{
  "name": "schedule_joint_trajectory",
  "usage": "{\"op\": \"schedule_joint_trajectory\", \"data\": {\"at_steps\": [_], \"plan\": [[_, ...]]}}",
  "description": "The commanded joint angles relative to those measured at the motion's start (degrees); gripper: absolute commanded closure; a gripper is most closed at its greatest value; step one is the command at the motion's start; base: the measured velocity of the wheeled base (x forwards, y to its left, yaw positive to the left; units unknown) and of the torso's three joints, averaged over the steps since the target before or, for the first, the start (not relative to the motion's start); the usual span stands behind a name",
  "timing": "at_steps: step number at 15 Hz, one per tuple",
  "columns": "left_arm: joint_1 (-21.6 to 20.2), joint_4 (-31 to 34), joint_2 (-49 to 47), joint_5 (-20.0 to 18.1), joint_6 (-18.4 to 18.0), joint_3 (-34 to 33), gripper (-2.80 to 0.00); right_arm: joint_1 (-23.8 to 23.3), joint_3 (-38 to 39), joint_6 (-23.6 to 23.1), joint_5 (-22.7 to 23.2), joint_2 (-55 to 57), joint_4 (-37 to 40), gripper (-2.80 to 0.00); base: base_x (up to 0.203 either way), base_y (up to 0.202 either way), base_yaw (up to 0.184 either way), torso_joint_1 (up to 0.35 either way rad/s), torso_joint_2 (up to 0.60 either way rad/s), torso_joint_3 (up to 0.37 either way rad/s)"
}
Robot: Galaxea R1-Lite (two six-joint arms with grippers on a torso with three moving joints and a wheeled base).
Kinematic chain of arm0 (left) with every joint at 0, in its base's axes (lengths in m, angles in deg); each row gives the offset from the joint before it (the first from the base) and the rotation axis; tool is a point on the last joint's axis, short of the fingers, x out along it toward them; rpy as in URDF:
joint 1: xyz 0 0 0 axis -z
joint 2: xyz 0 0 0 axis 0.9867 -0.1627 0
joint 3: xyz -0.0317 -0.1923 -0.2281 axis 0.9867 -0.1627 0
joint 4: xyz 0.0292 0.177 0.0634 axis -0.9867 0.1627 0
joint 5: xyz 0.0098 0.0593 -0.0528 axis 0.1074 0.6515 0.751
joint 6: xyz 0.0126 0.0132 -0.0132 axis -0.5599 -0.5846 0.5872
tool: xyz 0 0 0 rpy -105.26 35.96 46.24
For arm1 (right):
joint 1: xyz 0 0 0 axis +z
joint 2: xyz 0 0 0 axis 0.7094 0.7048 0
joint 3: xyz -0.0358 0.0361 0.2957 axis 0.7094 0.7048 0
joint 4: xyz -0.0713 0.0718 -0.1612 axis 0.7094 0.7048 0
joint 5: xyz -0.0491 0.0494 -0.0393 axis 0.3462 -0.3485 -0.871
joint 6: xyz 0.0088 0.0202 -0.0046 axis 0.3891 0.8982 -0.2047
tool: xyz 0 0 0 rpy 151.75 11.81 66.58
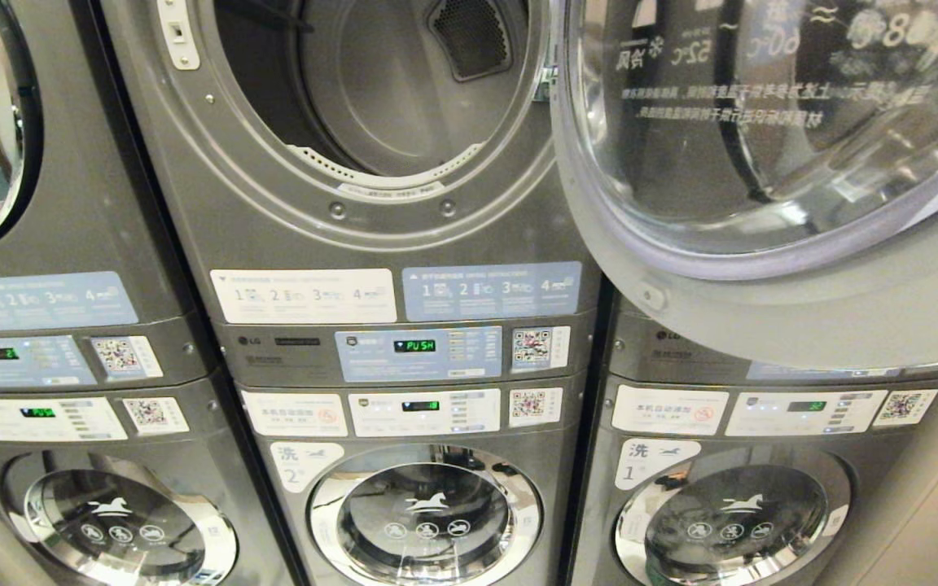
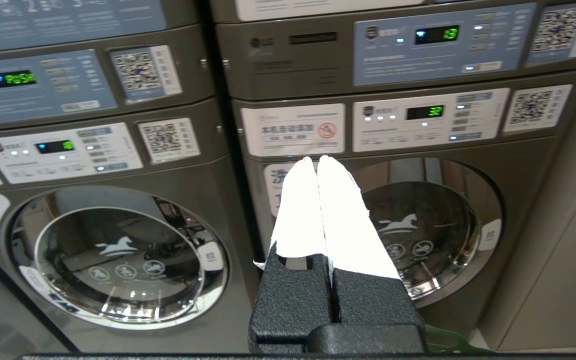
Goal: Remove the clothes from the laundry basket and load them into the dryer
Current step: Take the clothes out of the basket
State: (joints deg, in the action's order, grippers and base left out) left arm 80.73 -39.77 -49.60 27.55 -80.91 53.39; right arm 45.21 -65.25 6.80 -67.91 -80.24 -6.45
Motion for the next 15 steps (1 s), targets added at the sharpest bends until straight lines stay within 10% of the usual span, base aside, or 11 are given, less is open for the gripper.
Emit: {"op": "schedule_joint_trajectory", "data": {"at_steps": [1,15], "plan": [[0.0,0.0,0.0,0.0,0.1,0.0,0.00,0.1,0.4,0.0,0.0,0.1,0.0,0.00,0.000,-0.193,0.001,-0.002,0.00,0.005],[0.0,0.0,0.0,0.1,0.1,0.0,0.00,0.1,0.4,0.0,0.0,0.1,0.0,0.00,0.000,-0.192,0.002,0.001,0.00,0.001]]}}
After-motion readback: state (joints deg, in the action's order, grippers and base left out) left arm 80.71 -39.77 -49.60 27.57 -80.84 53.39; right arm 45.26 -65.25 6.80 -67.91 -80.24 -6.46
